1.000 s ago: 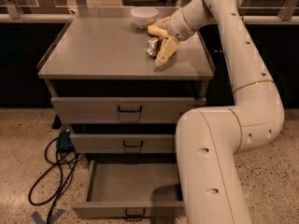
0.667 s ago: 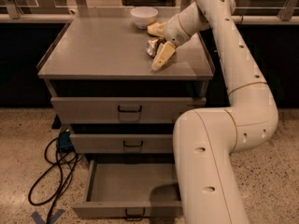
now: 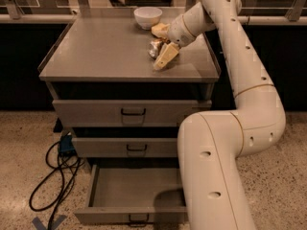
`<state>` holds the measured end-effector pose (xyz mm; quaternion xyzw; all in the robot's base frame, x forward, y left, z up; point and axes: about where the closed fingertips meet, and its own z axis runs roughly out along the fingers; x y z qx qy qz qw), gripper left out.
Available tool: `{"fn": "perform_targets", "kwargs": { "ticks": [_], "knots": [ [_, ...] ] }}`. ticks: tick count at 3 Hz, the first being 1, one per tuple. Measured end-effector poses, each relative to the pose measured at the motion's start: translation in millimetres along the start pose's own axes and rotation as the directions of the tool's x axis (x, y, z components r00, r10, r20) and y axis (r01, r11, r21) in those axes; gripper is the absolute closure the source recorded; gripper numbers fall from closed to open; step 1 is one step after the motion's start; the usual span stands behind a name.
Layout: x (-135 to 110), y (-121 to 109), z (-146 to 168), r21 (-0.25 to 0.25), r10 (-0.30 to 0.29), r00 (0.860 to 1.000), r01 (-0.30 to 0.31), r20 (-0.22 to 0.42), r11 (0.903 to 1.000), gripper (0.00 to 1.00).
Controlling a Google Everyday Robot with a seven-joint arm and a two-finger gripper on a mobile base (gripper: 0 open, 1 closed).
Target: Place orange can into bottom drawer
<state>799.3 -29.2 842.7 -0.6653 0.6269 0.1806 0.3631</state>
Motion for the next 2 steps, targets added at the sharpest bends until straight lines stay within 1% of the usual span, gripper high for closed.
{"fn": "perform_targets", "kwargs": {
  "ticks": [1, 2],
  "knots": [
    [0.0, 0.0, 0.0, 0.0, 0.0, 1.0, 0.0, 0.0, 1.0, 0.42],
    [0.0, 0.0, 0.0, 0.0, 0.0, 1.0, 0.0, 0.0, 1.0, 0.64]
  ]
}}
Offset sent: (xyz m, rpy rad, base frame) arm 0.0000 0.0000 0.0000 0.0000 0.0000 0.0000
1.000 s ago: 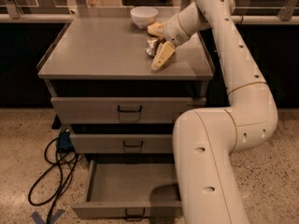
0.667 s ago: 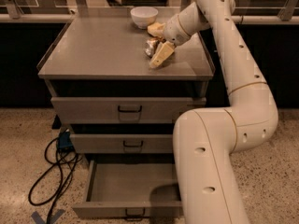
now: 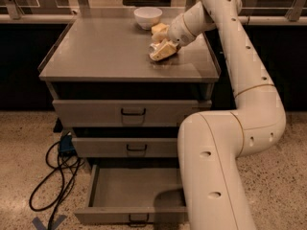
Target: Place orange can into bottom drawer
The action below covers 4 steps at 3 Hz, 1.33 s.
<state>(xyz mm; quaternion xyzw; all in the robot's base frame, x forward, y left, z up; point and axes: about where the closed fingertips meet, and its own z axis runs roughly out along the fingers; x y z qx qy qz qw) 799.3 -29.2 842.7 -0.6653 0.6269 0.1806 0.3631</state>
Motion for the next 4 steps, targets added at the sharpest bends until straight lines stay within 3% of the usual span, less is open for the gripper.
{"fn": "perform_targets", "kwargs": {
  "ticks": [1, 2, 3, 4],
  "knots": [
    [0, 0, 0, 0.0, 0.0, 1.0, 0.0, 0.0, 1.0, 0.88],
    [-4, 1, -4, 0.0, 0.0, 1.0, 0.0, -0.001, 1.0, 1.0],
    [0, 15, -18, -0.04, -0.023, 0.999, 0.022, -0.026, 0.999, 1.0],
    [-18, 26, -55, -0.034, -0.069, 0.998, 0.069, -0.014, 0.9971, 1.0]
  ]
}}
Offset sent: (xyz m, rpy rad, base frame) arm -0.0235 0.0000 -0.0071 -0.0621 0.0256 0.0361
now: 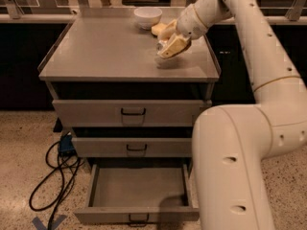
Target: Place orange can into bottom drawer
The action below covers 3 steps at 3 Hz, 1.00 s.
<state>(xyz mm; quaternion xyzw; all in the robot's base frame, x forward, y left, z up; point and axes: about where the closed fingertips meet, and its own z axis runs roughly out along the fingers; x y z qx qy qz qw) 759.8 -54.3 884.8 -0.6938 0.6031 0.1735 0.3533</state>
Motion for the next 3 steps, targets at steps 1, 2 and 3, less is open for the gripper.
{"fn": "perform_targets", "kwargs": {
  "ticks": [1, 2, 3],
  "knots": [
    [-14, -1, -79, 0.181, -0.071, 0.997, 0.07, 0.002, 0.981, 1.0],
    [-23, 4, -121, 0.274, -0.076, 0.997, 0.072, 0.005, 0.959, 1.0],
    [-23, 4, -121, 0.274, -0.076, 0.997, 0.072, 0.005, 0.9591, 1.0]
  ]
}}
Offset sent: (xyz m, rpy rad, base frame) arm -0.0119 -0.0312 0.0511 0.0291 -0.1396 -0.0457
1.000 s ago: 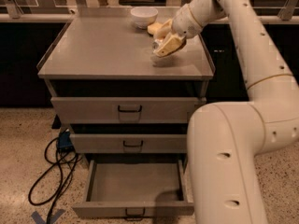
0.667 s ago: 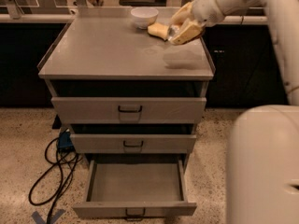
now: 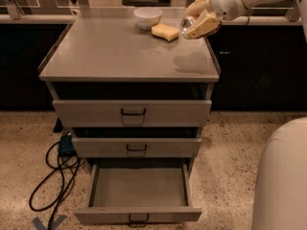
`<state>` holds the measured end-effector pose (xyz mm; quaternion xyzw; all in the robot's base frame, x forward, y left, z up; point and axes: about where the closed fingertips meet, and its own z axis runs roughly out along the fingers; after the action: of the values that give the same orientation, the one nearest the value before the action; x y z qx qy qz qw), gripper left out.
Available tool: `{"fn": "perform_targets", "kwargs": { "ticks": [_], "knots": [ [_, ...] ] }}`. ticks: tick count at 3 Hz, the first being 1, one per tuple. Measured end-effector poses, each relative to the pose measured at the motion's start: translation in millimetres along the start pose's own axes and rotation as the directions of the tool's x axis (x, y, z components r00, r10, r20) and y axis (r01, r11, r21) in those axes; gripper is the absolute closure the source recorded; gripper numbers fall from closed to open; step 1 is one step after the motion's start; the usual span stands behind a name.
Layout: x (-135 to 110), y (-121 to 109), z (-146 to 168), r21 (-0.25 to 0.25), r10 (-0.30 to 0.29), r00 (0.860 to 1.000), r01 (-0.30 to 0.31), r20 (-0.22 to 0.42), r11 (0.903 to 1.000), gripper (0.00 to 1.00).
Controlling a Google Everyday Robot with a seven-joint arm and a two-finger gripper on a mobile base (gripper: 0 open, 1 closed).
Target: Place orange can into bottom drawer
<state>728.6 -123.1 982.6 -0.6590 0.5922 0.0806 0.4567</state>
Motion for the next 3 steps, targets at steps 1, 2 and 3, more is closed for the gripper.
{"fn": "perform_targets", "kwargs": {
  "ticks": [1, 2, 3],
  "knots": [
    [2, 10, 8, -0.025, -0.009, 1.0, 0.009, 0.005, 0.9997, 1.0],
    [-14, 26, -20, 0.022, -0.109, 0.994, 0.109, 0.009, 0.9938, 1.0],
    [-35, 79, -55, 0.1, -0.154, 0.986, 0.148, 0.058, 0.9839, 1.0]
  ]
}}
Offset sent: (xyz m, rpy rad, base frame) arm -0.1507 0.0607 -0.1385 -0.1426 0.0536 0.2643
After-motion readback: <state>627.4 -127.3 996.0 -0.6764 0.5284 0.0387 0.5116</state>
